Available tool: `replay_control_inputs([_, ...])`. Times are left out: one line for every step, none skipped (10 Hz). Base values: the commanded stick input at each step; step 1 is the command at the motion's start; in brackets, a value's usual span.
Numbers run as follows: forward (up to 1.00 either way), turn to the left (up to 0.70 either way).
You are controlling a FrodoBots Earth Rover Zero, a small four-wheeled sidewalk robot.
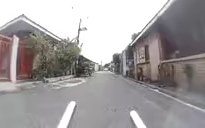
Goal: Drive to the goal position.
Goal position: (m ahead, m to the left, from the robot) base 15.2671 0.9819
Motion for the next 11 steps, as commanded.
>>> replay_control_inputs([0.85,0.00])
replay_control_inputs([0.73,0.00])
replay_control_inputs([0.00,0.01])
replay_control_inputs([0.00,0.07])
replay_control_inputs([0.00,0.10])
replay_control_inputs([0.00,0.00])
replay_control_inputs([0.00,0.00])
replay_control_inputs([0.00,0.00])
replay_control_inputs([0.00,0.00])
replay_control_inputs([0.00,0.00])
replay_control_inputs([0.00,0.00])
